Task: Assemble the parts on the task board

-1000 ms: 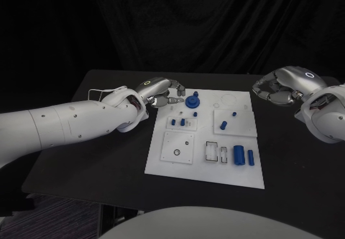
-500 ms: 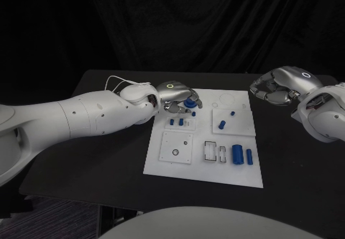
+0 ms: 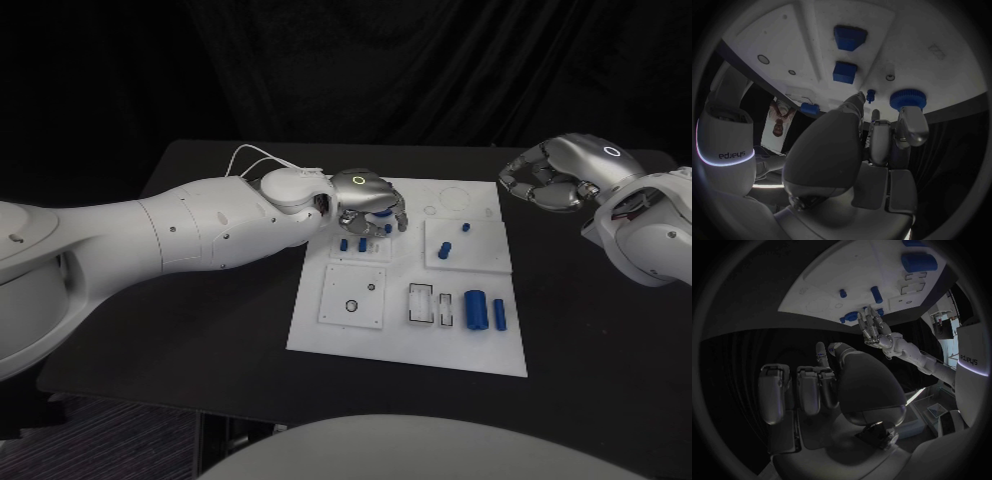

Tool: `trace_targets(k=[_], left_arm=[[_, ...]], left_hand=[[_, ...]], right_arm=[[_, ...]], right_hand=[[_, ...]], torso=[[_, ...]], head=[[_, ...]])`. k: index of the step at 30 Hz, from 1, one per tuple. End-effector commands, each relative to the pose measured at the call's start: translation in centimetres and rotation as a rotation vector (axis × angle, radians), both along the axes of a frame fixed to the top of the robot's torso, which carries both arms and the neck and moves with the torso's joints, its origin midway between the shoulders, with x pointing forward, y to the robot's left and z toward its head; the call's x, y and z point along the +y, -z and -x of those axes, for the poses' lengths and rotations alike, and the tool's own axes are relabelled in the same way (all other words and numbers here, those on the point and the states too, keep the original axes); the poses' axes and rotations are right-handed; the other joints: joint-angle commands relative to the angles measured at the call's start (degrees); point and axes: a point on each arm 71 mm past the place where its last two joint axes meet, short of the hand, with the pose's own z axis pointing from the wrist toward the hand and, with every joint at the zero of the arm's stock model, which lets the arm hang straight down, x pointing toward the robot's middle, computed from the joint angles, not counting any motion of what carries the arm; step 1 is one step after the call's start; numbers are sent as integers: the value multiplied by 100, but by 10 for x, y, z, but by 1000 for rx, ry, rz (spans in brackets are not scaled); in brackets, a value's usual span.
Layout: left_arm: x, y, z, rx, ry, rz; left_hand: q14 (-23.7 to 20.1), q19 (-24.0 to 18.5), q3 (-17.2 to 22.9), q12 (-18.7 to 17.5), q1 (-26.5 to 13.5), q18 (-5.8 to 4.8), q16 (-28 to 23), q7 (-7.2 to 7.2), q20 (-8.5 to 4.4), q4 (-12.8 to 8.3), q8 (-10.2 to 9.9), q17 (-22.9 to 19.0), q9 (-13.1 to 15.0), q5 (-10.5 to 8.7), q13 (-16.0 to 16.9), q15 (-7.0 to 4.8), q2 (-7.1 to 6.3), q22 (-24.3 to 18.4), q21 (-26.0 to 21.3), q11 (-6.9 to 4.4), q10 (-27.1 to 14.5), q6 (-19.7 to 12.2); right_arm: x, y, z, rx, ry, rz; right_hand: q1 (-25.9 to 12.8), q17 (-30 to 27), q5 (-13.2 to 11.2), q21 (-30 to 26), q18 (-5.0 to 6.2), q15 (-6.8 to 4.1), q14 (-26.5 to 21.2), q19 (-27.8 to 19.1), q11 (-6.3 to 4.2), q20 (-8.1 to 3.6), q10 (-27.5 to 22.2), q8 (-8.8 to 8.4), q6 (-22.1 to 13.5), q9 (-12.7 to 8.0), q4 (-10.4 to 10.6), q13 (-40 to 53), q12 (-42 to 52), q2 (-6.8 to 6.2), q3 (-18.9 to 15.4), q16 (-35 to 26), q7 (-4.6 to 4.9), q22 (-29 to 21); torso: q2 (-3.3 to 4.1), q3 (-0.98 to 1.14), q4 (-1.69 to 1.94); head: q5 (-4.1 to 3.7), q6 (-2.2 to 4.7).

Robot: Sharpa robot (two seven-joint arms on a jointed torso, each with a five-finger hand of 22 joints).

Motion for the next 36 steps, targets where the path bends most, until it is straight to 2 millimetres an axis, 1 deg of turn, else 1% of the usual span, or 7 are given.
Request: trace_targets(k=[1,3,10,17,25,31,36], left_arm=[[-2,1,-2,-11,1,-43],[-2,1,-2,-12,-1,-44],[-2,1,-4,-11,-8,-50],[-2,2,-5,-8,-10,-55],[-5,2,-6,-9,-4,-56],[-8,2,-8,-17,1,-53],[-9,2,-9,-23,5,-49]], left_hand=[[13,41,87,119,-85,10,34,34,-24,-12,32,24,-48,85,50,-3,-2,786,-14,14,98,122],[18,53,133,204,-109,7,44,56,-21,-29,39,33,-71,125,89,9,-14,792,-7,31,137,185],[20,63,214,324,-155,5,55,78,-14,-44,18,35,-113,210,145,24,-22,795,-7,45,204,213],[39,96,317,461,-205,-3,75,107,-12,-65,12,59,-147,269,213,23,-36,809,31,41,324,264],[63,128,440,705,-277,-8,98,183,-24,-142,116,79,-99,282,364,-6,-49,820,63,-3,559,464],[51,125,475,768,-294,-5,89,187,-31,-170,143,48,-76,285,412,-19,-39,816,51,-24,617,492],[61,149,524,837,-303,-13,93,186,-40,-208,158,55,-57,299,458,-38,-23,826,86,-51,718,494]], right_arm=[[0,0,0,-13,4,-11],[0,0,0,-12,4,-10],[0,0,0,-7,6,-8],[0,1,0,-3,7,-6],[0,2,0,-2,6,-6],[0,2,0,-1,5,-6],[1,2,0,-1,5,-6]], right_hand=[[-5,975,18,-26,15,-36,487,413,-24,-23,607,-12,29,-3,-11,1508,15,-3,36,-25,-10,1369],[-5,975,18,-26,15,-36,487,413,-24,-23,607,-12,29,-3,-11,1508,15,-3,36,-25,-10,1369],[-12,972,30,-29,16,-34,486,411,-23,-22,607,-13,30,-3,-10,1508,15,-3,41,-26,-7,1368],[-12,972,30,-29,16,-34,486,411,-23,-22,607,-13,30,-3,-10,1508,15,-3,41,-26,-7,1368],[-12,972,30,-29,16,-34,486,411,-23,-22,607,-13,30,-3,-10,1508,15,-3,41,-26,-7,1368],[-12,972,30,-29,16,-34,486,411,-23,-22,607,-13,30,-3,-10,1508,15,-3,41,-26,-7,1368],[-21,964,41,-35,17,-33,485,408,-22,-21,607,-15,29,-4,-8,1508,15,-1,47,-29,-5,1366]], torso=[[-1,3,1],[-2,3,5],[-5,3,16],[-9,5,18],[-6,3,19],[-8,0,17],[-8,5,15]], head=[[-5,0],[-8,0],[-14,0],[4,0],[13,0],[18,0],[16,0]])
